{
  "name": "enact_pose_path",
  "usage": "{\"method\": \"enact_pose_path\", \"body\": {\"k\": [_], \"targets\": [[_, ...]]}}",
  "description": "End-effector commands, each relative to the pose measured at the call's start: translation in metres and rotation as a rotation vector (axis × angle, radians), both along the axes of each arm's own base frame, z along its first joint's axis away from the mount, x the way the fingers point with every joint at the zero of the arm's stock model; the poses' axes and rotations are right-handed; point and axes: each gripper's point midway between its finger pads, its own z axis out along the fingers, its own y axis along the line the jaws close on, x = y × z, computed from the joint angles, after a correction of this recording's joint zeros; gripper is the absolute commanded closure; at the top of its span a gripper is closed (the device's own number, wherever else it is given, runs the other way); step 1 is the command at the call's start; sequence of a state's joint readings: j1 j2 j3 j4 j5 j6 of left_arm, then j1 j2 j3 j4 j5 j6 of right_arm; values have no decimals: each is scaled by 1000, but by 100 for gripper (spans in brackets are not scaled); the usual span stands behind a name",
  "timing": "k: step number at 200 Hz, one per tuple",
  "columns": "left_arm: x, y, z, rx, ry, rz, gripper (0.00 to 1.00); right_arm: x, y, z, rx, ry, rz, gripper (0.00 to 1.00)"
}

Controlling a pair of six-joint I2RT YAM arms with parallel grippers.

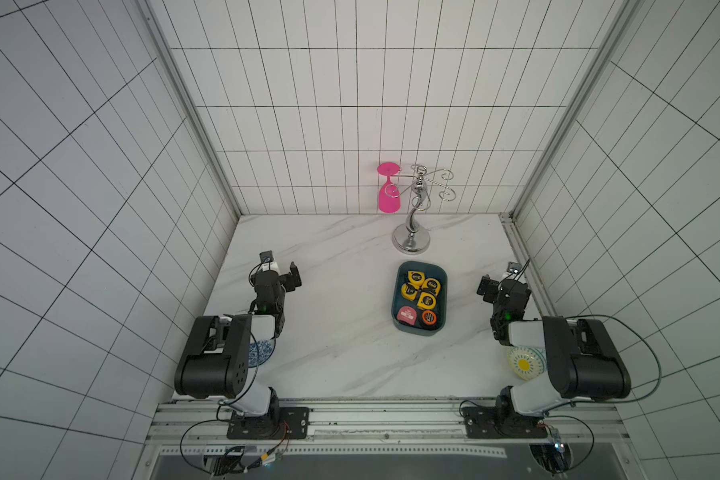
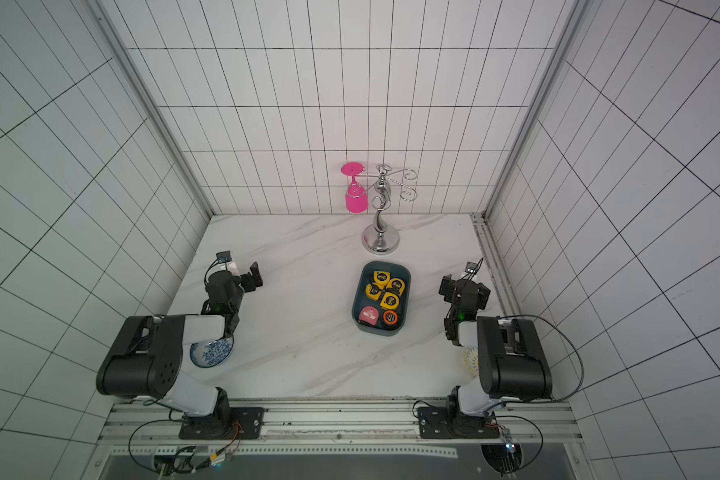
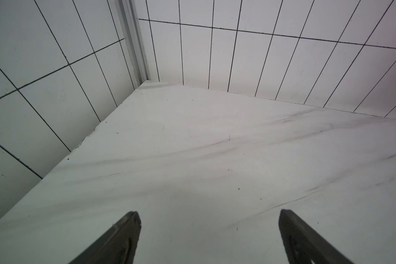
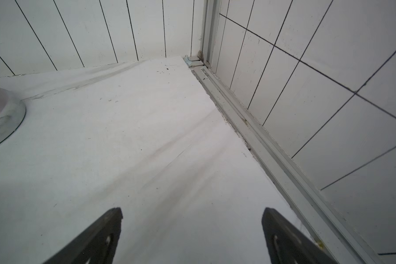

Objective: Take the tape measure out of the storage box
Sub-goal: Move the storage box to the center of the board.

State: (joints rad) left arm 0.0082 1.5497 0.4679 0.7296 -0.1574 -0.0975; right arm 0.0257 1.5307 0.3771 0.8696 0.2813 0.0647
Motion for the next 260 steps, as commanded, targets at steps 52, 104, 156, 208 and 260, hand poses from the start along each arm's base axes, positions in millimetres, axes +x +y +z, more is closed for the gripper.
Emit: {"method": "enact_pose_path", "body": {"k": [52, 104, 156, 208, 260], "targets": [[1, 0, -2, -6, 3, -4, 2, 7, -1, 6, 10, -17, -5, 1], [6, -8, 8, 18, 7, -39, 2, 13, 1, 18, -5, 58, 3, 1], [3, -31, 24, -21, 130, -108, 2, 6, 4, 40, 58, 186, -46, 1], [-13, -95, 35, -1, 255, -233, 2, -5, 55, 37, 265, 393, 98, 1], [-29, -146, 24, -252, 387, -365, 2, -44, 126, 18, 561, 545, 317, 1]]}}
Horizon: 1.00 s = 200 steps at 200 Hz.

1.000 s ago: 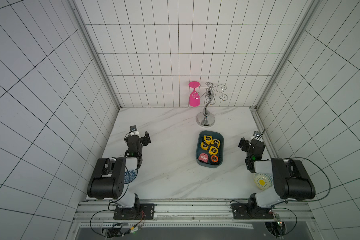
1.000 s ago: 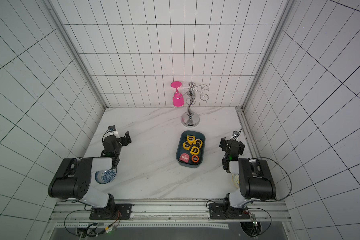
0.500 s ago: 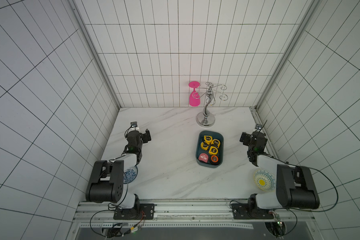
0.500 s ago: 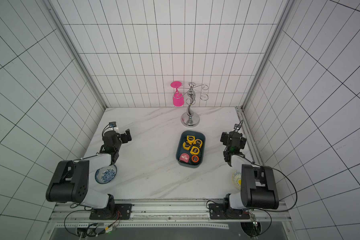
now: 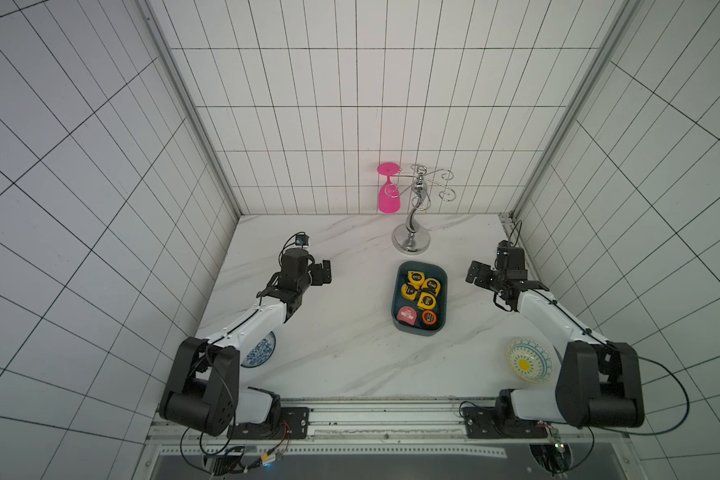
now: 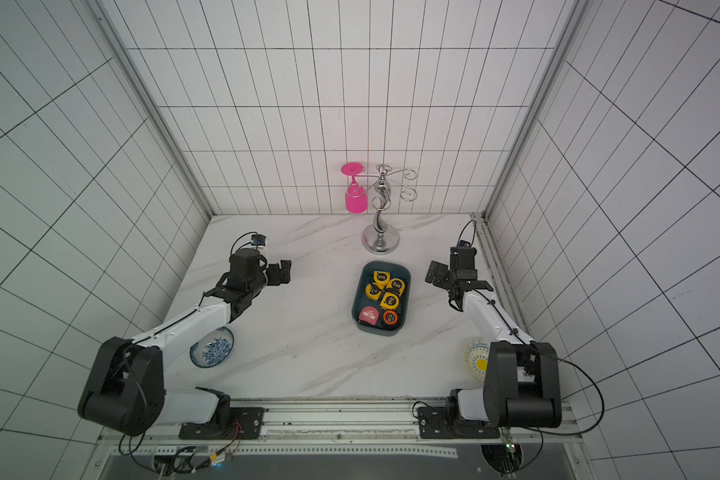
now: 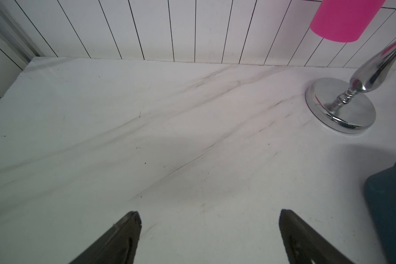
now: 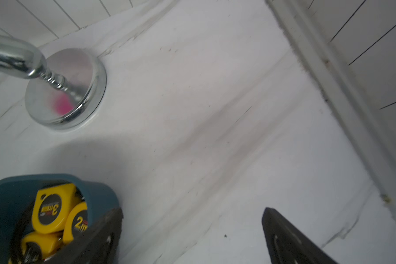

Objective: Take the tape measure out of the storage box
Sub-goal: Move the storage box to the center of the board.

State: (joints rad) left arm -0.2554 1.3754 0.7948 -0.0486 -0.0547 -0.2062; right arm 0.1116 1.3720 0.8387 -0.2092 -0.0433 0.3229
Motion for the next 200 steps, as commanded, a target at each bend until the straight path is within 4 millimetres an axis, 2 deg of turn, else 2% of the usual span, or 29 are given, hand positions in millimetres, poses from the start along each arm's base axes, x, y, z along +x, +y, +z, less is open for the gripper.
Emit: {"method": "enact_pose_path", "body": {"k": [1, 32, 63, 141, 200], "targets": [[-15, -21, -14, -136, 127, -47, 2, -33, 42, -8, 211, 114, 91, 1], [-19, -42, -30, -201, 212, -83, 2, -45, 71, -13, 294, 149, 167, 1], [-22, -55, -38, -199, 259, -101, 2, -44, 95, -15, 322, 157, 215, 1], [-33, -88, -20, -279, 269, -159, 2, -32, 145, -13, 364, 184, 329, 1], [-47, -130, -18, -247, 341, -243, 2, -28, 187, -2, 389, 194, 413, 1]]}}
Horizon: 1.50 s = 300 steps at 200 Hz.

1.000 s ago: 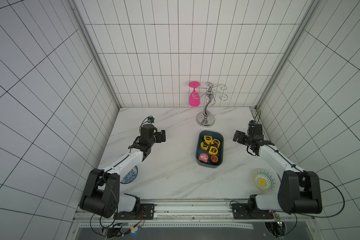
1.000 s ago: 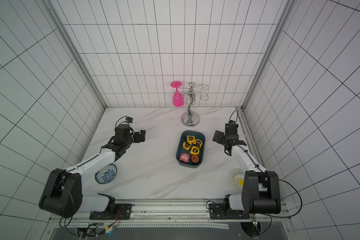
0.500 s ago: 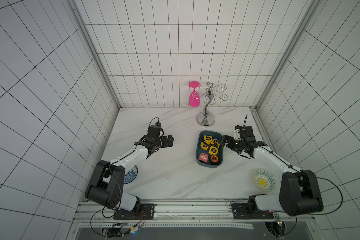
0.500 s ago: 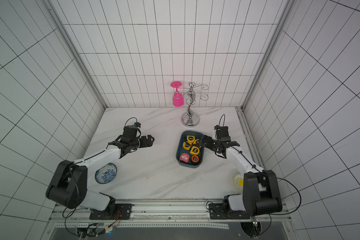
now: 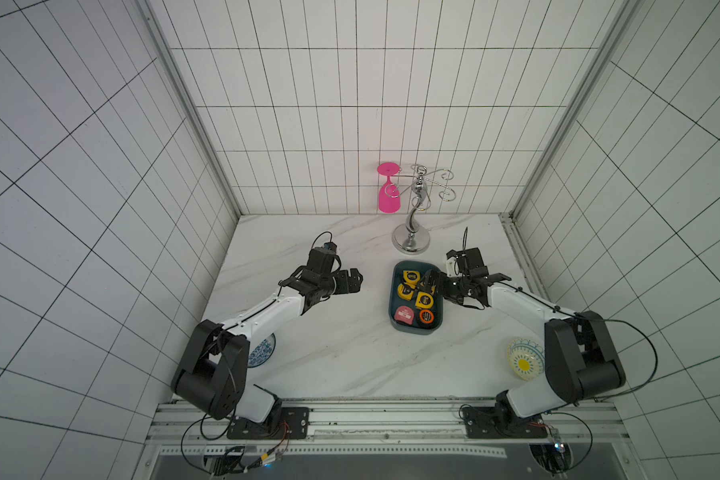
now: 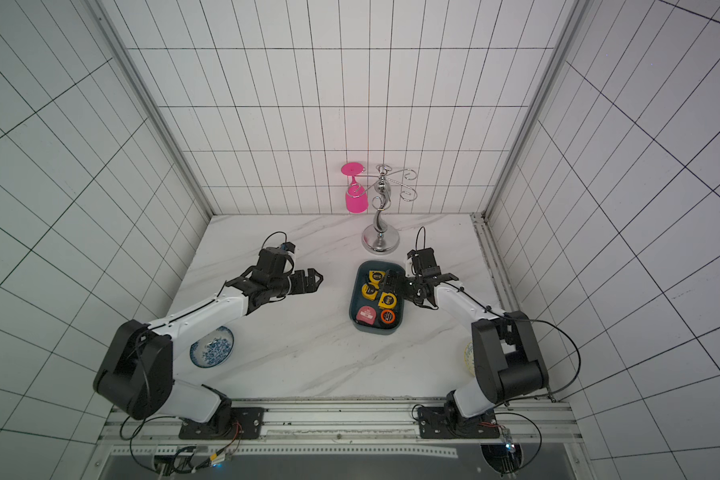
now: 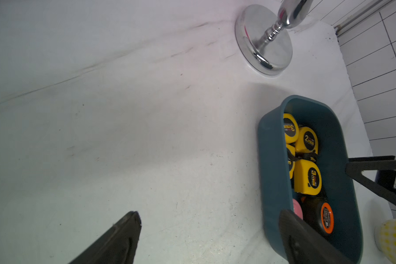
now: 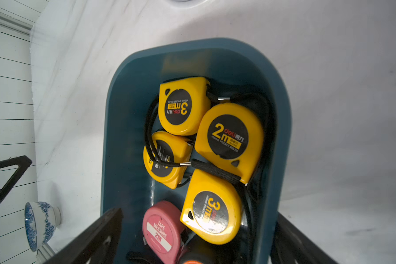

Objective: Take the tape measure out of the storage box
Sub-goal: Move the storage box to the center of the board.

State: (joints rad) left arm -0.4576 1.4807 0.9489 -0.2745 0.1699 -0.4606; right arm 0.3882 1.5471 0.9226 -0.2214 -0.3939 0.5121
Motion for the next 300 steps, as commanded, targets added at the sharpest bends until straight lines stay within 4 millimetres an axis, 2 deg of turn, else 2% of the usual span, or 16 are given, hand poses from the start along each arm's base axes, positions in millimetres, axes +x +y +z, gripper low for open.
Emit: {"method": "enact_pose_path", "body": {"k": [1, 23, 48, 84, 136, 161, 199, 300], "targets": [[-6, -17, -2, 5, 42, -34, 2, 9, 28, 22, 58, -35, 51, 1], [-13, -33, -7, 6, 83, -71, 2, 7, 44, 22, 69, -31, 84, 1], [-20, -47, -24, 42, 146, -92, 2, 4, 53, 22, 64, -30, 104, 1], [-16, -60, -46, 108, 187, -96, 4, 0, 44, 21, 19, -41, 91, 1], [1, -61, -70, 203, 222, -44, 16, -12, 30, 16, -27, -41, 78, 1], [4, -53, -77, 245, 233, -10, 20, -15, 25, 15, -36, -42, 72, 1], [-1, -32, -84, 323, 247, 52, 20, -14, 21, 15, -40, -45, 63, 1], [-25, 36, -74, 438, 260, 206, 20, -10, 25, 16, -31, -43, 75, 1]]}}
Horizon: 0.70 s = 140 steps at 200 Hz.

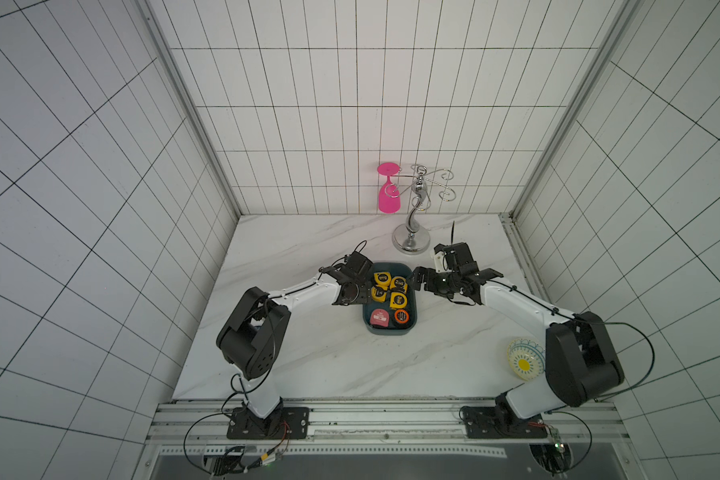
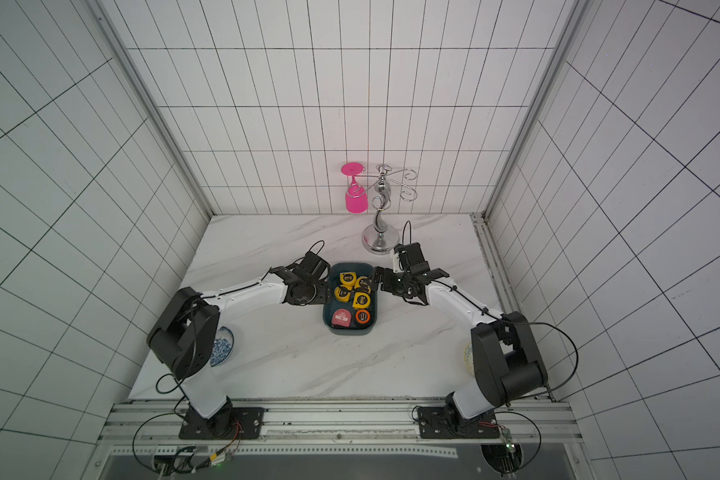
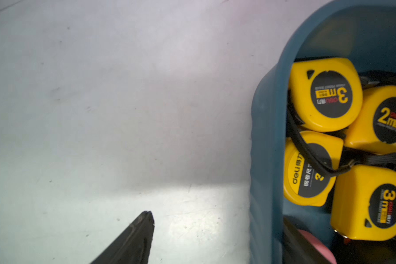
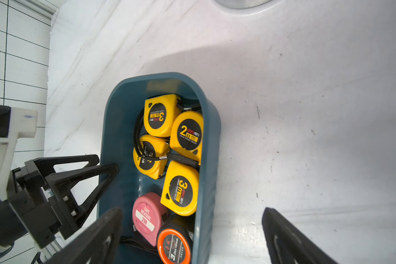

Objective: Take the tape measure out of the storage box
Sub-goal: Move the storage box to the center of the board.

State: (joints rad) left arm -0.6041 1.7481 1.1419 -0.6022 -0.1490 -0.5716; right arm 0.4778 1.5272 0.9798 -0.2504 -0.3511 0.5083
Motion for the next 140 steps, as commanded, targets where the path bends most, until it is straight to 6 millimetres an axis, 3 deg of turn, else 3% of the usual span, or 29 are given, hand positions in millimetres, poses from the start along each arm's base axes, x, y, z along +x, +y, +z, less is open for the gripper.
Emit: {"method": "enact_pose_path", "body": {"k": [1, 45, 66, 90, 116, 140], "targets": [[-9, 33, 3, 75, 9, 68, 20, -4, -3, -7, -20, 15, 7, 1], [-22, 69, 4, 138, 26, 124, 20, -3, -2, -9, -18, 21, 11, 1], [-23, 75, 8, 134, 17, 132, 20, -3, -1, -10, -17, 28, 14, 1], [-20, 60, 24, 79, -13, 97, 17, -4, -1, -9, -14, 25, 13, 1], [-16, 27, 53, -1, -66, 6, 14, -7, -2, -10, -16, 27, 16, 1], [-15, -1, 67, -44, -60, -77, 13, -10, -3, -14, -12, 37, 16, 1]]}}
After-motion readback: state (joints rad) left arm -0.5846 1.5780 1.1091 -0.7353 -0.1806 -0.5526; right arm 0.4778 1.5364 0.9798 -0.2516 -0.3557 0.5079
